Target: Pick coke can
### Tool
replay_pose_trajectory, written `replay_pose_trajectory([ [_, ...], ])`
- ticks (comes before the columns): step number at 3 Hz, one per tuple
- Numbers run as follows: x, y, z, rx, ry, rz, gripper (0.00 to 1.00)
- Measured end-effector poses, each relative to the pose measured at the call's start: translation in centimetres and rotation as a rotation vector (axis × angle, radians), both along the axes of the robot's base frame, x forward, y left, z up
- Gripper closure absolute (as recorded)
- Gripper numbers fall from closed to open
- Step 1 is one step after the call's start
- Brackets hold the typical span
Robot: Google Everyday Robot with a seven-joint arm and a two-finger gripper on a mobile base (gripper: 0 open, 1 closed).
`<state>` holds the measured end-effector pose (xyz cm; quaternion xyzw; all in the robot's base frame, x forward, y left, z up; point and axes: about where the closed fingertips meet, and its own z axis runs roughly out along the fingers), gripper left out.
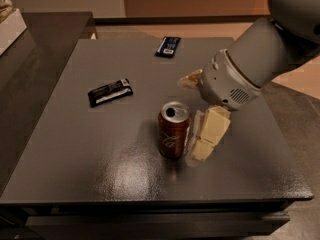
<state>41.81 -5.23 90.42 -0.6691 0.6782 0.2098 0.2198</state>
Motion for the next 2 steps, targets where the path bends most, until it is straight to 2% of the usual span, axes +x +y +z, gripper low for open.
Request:
replay_pose_trajectory([
  [1,-0.17,1.37,0.41,0.061,-0.007,0.029,0.18],
  [2,-0.49,1.71,0.77,0.096,-0.019,0.043,0.41],
])
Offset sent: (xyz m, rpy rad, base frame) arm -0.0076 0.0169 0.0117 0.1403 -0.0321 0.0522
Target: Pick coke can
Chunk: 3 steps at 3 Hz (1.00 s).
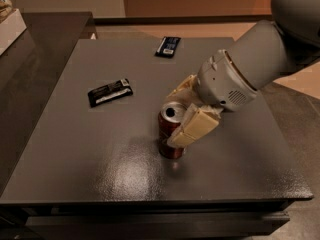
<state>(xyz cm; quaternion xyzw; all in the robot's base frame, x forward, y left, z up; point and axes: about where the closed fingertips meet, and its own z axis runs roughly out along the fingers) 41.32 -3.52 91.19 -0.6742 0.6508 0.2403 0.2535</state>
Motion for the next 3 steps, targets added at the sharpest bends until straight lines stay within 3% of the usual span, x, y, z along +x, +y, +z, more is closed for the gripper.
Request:
replay_pose_trajectory([
  [2,-0.4,-0.7,2.3,0.014,-0.064,-0.012,0.88],
  [3,-0.1,-1.1,5.6,0.014,-0.108,-0.029,1.00],
])
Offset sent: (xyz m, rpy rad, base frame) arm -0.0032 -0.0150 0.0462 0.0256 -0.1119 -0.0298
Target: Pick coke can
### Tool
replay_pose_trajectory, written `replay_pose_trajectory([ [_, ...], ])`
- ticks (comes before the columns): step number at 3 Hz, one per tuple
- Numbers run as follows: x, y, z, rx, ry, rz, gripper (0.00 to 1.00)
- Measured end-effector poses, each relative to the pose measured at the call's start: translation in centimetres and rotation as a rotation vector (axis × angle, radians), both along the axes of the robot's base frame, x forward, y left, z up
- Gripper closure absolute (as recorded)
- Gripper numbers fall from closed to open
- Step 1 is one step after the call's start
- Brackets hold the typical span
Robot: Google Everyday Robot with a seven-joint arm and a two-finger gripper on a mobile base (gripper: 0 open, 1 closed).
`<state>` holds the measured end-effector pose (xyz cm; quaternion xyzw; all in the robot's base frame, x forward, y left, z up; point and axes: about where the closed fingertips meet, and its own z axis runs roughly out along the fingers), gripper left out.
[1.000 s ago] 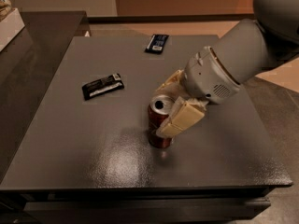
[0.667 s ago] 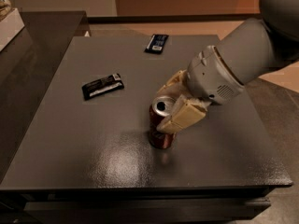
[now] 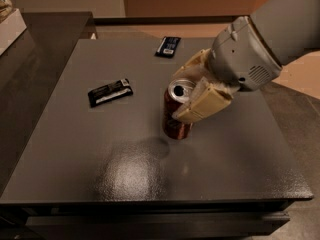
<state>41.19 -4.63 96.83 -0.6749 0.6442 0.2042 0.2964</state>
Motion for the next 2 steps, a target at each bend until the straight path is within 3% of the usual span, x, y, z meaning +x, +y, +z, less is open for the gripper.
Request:
replay_pose_trajectory([
  [1,2.20,-0.38,7.57,-0.040,-0.077,-0.017,1.00],
  [2,2.18,-0.37,7.55,-0.040,-0.077,-0.017,1.00],
])
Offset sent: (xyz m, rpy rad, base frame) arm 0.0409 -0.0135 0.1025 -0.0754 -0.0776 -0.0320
